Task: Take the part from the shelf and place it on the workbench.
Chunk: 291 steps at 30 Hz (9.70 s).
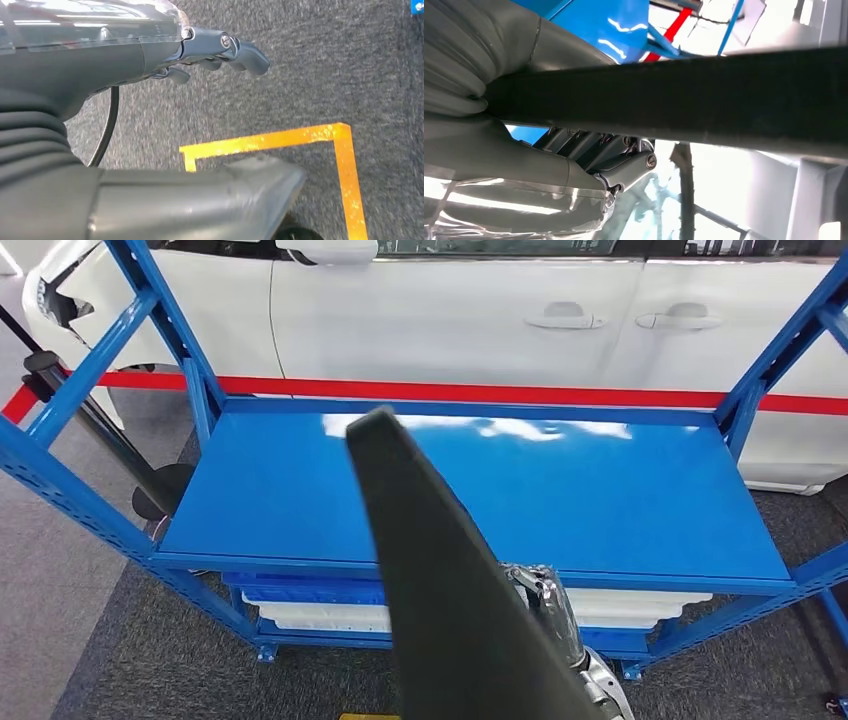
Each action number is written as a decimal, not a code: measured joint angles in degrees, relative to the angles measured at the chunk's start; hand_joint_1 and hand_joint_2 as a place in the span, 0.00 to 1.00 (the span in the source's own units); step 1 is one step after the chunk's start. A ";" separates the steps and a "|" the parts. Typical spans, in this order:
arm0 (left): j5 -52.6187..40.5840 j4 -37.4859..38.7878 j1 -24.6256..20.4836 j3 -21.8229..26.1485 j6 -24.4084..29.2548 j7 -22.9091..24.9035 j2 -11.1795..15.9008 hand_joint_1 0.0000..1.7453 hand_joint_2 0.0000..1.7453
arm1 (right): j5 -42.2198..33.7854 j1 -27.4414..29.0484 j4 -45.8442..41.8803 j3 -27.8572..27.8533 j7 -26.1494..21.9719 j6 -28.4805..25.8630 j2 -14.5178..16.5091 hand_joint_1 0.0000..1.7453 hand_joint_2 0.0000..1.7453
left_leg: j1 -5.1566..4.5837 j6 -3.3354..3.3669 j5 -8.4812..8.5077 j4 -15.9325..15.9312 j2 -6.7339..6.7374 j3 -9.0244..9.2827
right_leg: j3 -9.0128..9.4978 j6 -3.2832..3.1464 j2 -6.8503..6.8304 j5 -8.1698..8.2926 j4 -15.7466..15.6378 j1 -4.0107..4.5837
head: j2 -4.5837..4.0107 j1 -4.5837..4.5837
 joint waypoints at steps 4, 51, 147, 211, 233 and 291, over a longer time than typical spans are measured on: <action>0.10 0.00 0.11 0.66 -0.17 0.78 -0.06 0.00 1.00 | -0.33 2.74 -0.59 -0.70 0.17 -0.24 -0.29 1.00 1.00 | 0.07 -0.72 -5.80 11.75 -0.19 -5.25 | 0.16 -0.45 0.36 0.04 -0.19 0.15 | 0.00 -0.01; 1.60 -0.11 -0.22 8.79 2.06 5.34 -1.09 0.00 1.00 | 5.89 21.73 -2.32 -2.32 -4.92 -1.36 -0.27 1.00 1.00 | -0.48 2.78 2.22 -5.99 0.65 3.97 | -5.95 2.78 0.71 -8.03 15.81 -0.94 | 0.00 0.00; -0.35 -0.27 0.03 12.41 1.66 3.33 -1.97 0.00 1.00 | -0.33 31.29 1.09 -10.14 -7.24 2.02 -0.57 1.00 1.00 | 0.18 0.61 -0.70 -4.81 5.10 5.91 | -1.04 2.75 -2.25 -1.88 4.89 -1.48 | 0.00 0.01; -3.58 -0.31 -0.65 13.32 2.44 3.22 -2.05 0.00 1.00 | 4.48 34.79 -4.08 -20.20 -6.38 12.15 0.57 1.00 1.00 | -0.72 0.38 -1.71 -4.23 6.68 6.12 | 0.02 1.42 -3.15 -1.48 1.28 -0.45 | 0.00 -0.01; -3.50 -0.31 -0.42 13.72 1.73 3.25 -2.06 0.00 1.00 | 5.68 35.00 -3.70 -20.62 -6.76 12.68 1.04 1.00 1.00 | -0.06 2.04 -0.39 -4.23 0.32 4.60 | -6.93 1.90 1.91 -6.27 12.00 -0.49 | 0.00 0.01; -2.31 -0.31 -0.92 16.43 0.57 4.14 -1.73 0.00 1.00 | 7.70 34.71 -2.27 -21.22 -5.16 13.95 2.22 1.00 1.00 | 0.48 1.24 -0.36 -3.85 -2.36 4.24 | -1.50 2.22 6.88 -1.05 1.81 -0.54 | 0.00 -0.01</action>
